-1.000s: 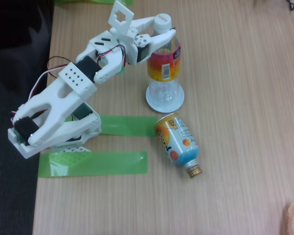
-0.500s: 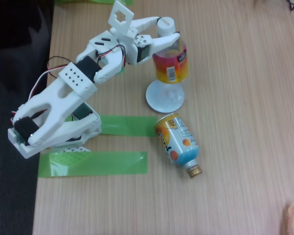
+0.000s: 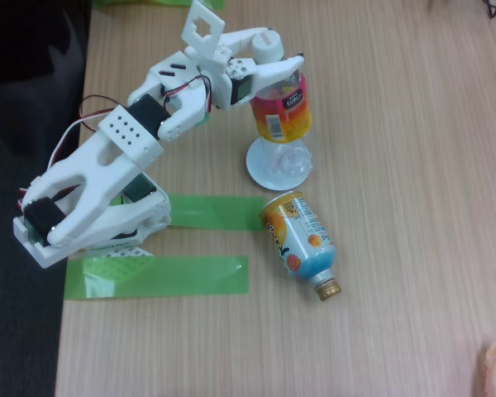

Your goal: Pick up the plastic bottle and stand it up on the white place

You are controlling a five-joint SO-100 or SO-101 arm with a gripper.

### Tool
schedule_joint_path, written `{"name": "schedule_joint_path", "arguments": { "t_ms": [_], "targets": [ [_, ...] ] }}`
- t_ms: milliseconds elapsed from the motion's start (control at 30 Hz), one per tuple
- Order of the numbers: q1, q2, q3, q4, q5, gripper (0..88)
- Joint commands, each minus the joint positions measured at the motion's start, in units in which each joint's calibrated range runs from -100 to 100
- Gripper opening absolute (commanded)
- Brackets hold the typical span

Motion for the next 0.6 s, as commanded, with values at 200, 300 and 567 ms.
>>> {"name": "schedule_joint_path", "arguments": {
  "t_ms": [200,300,567],
  "targets": [
    [0.30,0.25,-0.16,-0.74,0.23,25.8],
    [0.30,0.25,-0.16,-0.74,0.23,25.7],
    [0.30,0.25,0.38,-0.74,0.23,5.5]
  ]
}}
